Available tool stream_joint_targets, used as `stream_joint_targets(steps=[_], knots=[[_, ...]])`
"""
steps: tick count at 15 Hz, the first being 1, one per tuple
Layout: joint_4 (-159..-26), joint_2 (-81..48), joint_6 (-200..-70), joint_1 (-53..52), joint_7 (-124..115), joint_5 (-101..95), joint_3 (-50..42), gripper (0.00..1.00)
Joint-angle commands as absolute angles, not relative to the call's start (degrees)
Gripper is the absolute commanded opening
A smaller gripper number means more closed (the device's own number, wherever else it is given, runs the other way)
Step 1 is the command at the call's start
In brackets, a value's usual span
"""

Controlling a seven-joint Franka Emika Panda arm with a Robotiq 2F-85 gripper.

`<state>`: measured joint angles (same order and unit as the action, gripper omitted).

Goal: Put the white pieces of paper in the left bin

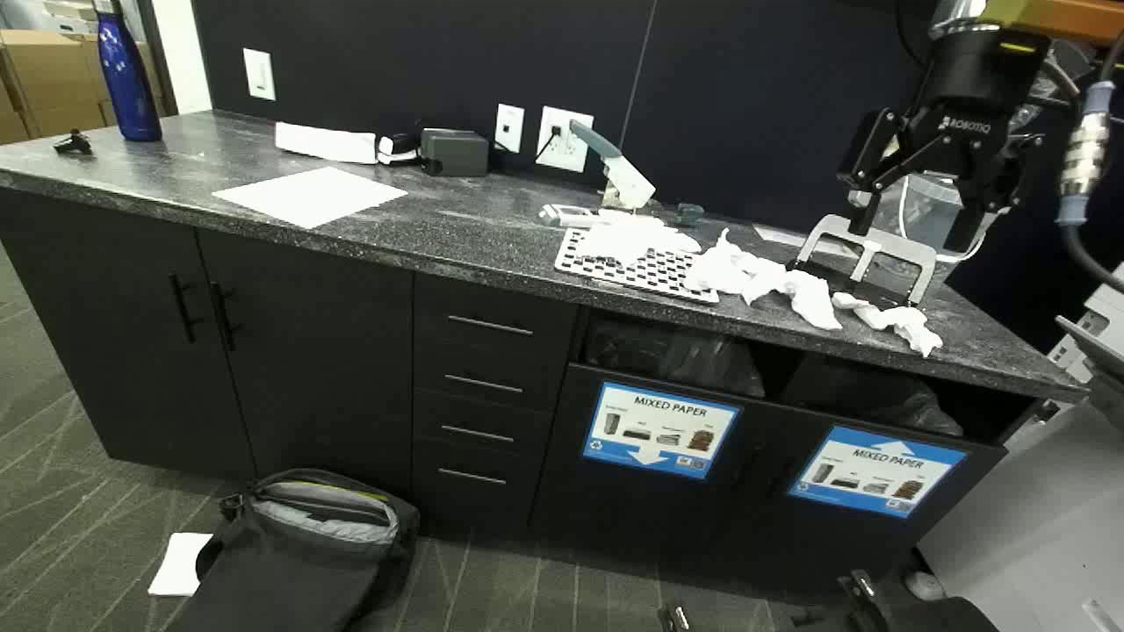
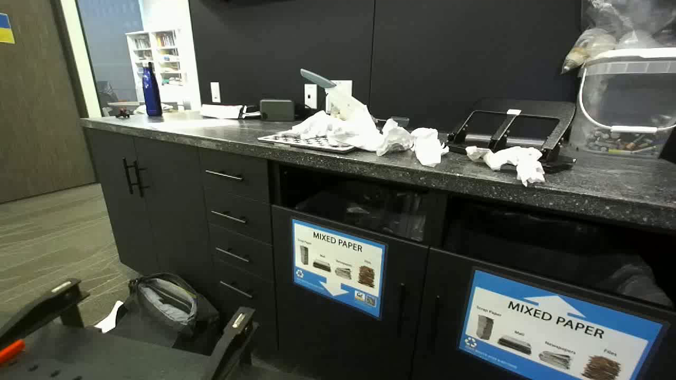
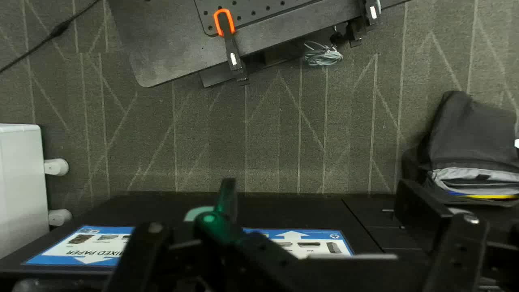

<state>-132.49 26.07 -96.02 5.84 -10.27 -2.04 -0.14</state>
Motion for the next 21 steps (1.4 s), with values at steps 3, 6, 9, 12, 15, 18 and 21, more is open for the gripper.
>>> stream_joint_targets(steps=[3, 6, 9, 12, 15, 18, 21], knots=[[-132.0, 26.3, -95.9, 5.4, -10.4, -2.2, -0.5, 1.00], [-132.1, 26.2, -96.9, 5.7, -10.2, -3.1, -0.5, 1.00], [-130.6, 23.5, -96.4, 6.4, -5.0, -9.6, -1.9, 1.00], [-127.7, 18.5, -99.7, 7.0, 6.0, -18.1, -5.8, 1.00], [-123.9, 11.7, -108.1, 7.8, 18.4, -23.0, -11.0, 1.00], [-119.7, 3.6, -118.4, 5.6, 31.9, -18.5, -19.0, 1.00], [-113.6, -5.6, -124.4, 10.9, 44.8, -6.7, -20.5, 1.00]])
